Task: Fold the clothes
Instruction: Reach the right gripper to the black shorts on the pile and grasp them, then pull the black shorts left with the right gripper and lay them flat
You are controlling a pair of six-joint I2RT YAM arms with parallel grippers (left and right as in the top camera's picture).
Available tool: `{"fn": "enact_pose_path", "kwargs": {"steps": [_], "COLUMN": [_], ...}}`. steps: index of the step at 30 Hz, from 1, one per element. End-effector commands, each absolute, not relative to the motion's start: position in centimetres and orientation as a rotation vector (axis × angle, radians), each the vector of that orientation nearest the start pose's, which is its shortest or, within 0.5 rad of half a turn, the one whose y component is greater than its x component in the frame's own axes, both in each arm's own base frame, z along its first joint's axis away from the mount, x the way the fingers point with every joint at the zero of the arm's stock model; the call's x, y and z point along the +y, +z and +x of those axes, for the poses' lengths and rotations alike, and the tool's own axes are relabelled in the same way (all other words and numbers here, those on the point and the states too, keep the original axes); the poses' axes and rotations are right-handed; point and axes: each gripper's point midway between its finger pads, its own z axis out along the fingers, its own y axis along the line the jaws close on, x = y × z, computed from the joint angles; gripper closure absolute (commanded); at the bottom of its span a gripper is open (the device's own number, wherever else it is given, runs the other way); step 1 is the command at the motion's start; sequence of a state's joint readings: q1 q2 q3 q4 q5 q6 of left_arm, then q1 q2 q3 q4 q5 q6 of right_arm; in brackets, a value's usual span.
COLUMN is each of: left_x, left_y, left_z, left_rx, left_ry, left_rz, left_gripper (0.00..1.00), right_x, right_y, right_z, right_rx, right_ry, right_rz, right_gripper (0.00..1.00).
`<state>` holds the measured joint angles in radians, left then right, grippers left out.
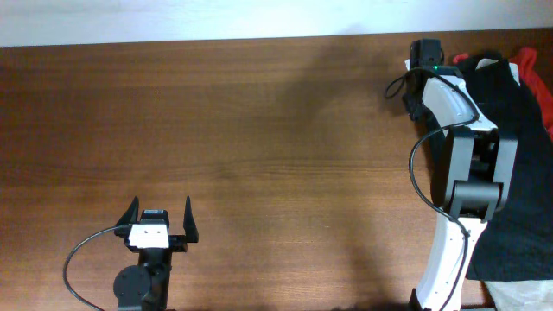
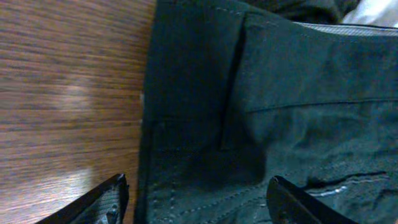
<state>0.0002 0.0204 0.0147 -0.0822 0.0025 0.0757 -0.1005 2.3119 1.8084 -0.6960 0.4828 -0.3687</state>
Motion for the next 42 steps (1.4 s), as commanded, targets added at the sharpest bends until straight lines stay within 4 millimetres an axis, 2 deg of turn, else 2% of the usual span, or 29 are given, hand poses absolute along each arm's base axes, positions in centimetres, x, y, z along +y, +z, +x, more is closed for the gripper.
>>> {"fn": "enact_pose_path", "kwargs": {"steps": [1,6,8,9,11,12,13,15,19,21,23,24,25,26,27,28,30,31,32,33,35,36,37,39,40,41,42], "left_x": [-0.1,-0.1,-0.1,-0.1,-0.1,-0.1,-0.1,-0.1,-0.1,-0.1,-0.1,-0.1,-0.1,-0.1,-0.1,-0.1,-0.1,-0.1,-0.1,-0.1,-0.1,-0.1,-0.1,-0.1,-0.1,-0.1,-0.1], "left_y": [15.4,15.4,15.4,15.4,15.4,15.5,15.4,15.4,15.4,15.5,15.5,15.4,15.4,15.4,15.5,15.4,15.4,15.5,15.4,15.4,15.4,15.5,15.4,15.4,15.4,15.4,15.4], "left_z": [24.6,24.6,24.6,24.6,24.6,24.6,24.6,24.6,24.6,24.6,24.6,24.6,24.6,24.6,24.6,24.6,24.6,24.6,24.6,24.6,24.6,24.6,24.6,24.6,24.6,24.6,24.6], "left_rx": [1.657,1.657,1.657,1.657,1.657,1.657,1.657,1.657,1.657,1.657,1.657,1.657,1.657,1.657,1.657,1.657,1.657,1.657,1.657,1.657,1.657,1.657,1.657,1.657,1.657,1.657,1.657], "left_ry": [0.065,0.065,0.065,0.065,0.065,0.065,0.065,0.065,0.065,0.065,0.065,0.065,0.065,0.065,0.065,0.065,0.065,0.065,0.065,0.065,0.065,0.065,0.065,0.065,0.065,0.065,0.065], "left_rz": [0.082,0.082,0.082,0.082,0.082,0.082,0.081,0.082,0.082,0.082,0.082,0.082,0.082,0.082,0.082,0.082,0.082,0.082,0.082,0.082,0.082,0.082,0.082,0.082,0.082,0.082,0.082], "left_gripper": [0.01,0.01,0.01,0.01,0.01,0.01,0.01,0.01,0.01,0.01,0.01,0.01,0.01,0.01,0.01,0.01,0.01,0.01,0.01,0.01,0.01,0.01,0.01,0.01,0.01,0.01,0.01], "right_x": [-11.9,-13.5,-13.6,-13.6,-13.5,-13.6,-13.6,-13.6,-13.6,-13.6,-13.6,-13.2,-12.6,-11.0,-9.7,-7.8,-1.9,2.5,6.6,11.8,23.8,28.0,32.9,40.7,45.0,47.7,49.2], "right_y": [1.7,1.6,1.7,1.9,2.3,2.6,3.6,4.9,5.1,5.5,7.2,8.8,10.7,14.1,16.2,18.5,23.3,24.6,24.8,24.3,23.2,22.5,20.6,17.4,16.0,15.8,16.0], "right_z": [51.6,51.1,51.3,51.4,51.7,51.9,52.3,52.9,52.7,52.8,53.0,53.3,53.5,53.8,53.9,54.0,54.3,54.3,54.2,53.8,51.8,50.7,49.3,45.9,43.0,40.3,38.8], "right_rx": [2.806,2.806,2.8,2.795,2.786,2.779,2.75,2.726,2.729,2.71,2.663,2.631,2.594,2.524,2.482,2.433,2.31,2.262,2.238,2.225,2.201,2.198,2.21,2.222,2.207,2.201,2.189], "right_ry": [-0.669,-0.82,-0.823,-0.823,-0.823,-0.824,-0.811,-0.801,-0.796,-0.783,-0.76,-0.755,-0.747,-0.726,-0.709,-0.686,-0.606,-0.555,-0.496,-0.366,0.075,0.231,0.378,0.618,0.723,0.77,0.796], "right_rz": [-0.264,-0.237,-0.234,-0.232,-0.23,-0.225,-0.143,-0.113,-0.089,-0.002,0.092,0.092,0.088,0.073,0.054,0.028,-0.062,-0.139,-0.22,-0.32,-0.467,-0.505,-0.517,-0.614,-0.707,-0.749,-0.775], "right_gripper": [0.31,0.4,0.54,0.55,0.67,0.69,0.67,0.85,0.92,0.96,0.96,0.96,0.96,0.96,0.96,0.96,0.96,0.96,0.96,0.96,0.96,0.96,0.96,0.96,0.96,0.96,0.86]}}
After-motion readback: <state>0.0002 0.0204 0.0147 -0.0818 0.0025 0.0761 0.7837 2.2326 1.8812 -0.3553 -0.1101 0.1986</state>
